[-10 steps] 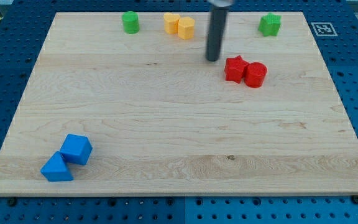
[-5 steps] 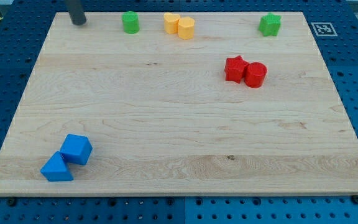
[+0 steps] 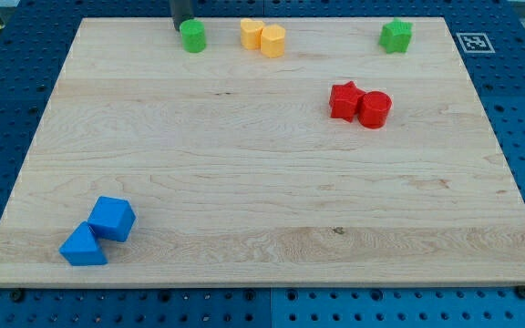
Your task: Push the green circle towards the top right
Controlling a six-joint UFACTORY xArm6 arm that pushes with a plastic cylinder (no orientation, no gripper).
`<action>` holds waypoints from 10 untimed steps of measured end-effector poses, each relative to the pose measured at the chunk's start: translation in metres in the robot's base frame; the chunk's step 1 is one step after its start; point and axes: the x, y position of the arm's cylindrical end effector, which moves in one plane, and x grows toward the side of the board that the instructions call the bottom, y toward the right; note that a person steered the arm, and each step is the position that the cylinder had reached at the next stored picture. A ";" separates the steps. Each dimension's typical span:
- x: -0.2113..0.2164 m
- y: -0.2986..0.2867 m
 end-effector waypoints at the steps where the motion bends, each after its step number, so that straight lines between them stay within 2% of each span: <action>1: 0.009 0.020; 4: 0.066 0.039; 7: 0.138 0.004; 9: 0.140 0.018; 10: 0.140 0.056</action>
